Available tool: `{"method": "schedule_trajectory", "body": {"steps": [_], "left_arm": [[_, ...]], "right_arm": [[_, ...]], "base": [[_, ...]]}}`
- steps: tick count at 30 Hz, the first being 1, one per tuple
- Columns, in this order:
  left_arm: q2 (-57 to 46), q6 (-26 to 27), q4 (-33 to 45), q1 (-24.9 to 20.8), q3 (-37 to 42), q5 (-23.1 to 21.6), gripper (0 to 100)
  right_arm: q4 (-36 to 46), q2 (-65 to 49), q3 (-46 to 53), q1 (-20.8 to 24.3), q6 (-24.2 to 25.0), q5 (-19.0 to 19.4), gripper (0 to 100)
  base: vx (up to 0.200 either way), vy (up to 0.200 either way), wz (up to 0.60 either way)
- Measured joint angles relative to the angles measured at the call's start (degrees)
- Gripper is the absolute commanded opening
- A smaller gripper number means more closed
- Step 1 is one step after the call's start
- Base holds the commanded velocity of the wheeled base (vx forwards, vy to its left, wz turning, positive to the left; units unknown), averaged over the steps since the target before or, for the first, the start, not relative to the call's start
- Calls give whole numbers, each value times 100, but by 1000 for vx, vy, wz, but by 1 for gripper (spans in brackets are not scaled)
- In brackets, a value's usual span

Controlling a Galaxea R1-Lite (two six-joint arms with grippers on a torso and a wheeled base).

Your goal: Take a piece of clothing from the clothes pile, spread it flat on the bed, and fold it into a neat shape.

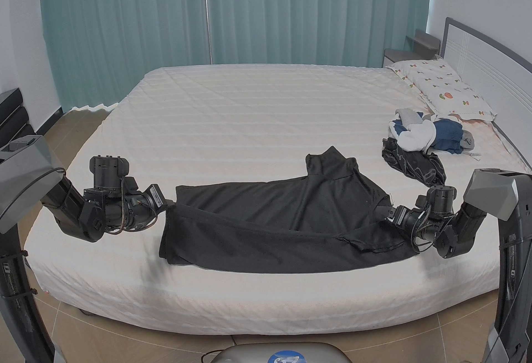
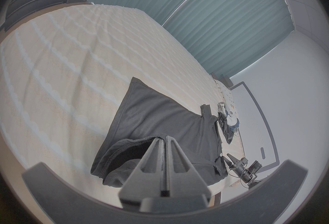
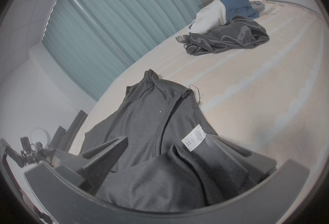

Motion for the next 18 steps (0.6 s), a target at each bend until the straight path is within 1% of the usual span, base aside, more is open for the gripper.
{"method": "schedule_trajectory", "body": {"steps": [9, 10, 13, 18], "left_arm": [[0, 0, -2, 7, -4, -2, 0], [2, 0, 0, 7, -6, 0, 0], [2, 0, 0, 7, -11, 0, 0], [2, 0, 0, 7, -11, -2, 0]], "right_arm": [[176, 83, -162, 17, -366, 0, 100], [178, 90, -165, 22, -453, 0, 0], [187, 107, -132, 22, -725, -2, 0], [193, 154, -57, 20, -1005, -11, 0]], "base": [[0, 0, 0], [0, 0, 0], [0, 0, 0], [0, 0, 0]]}}
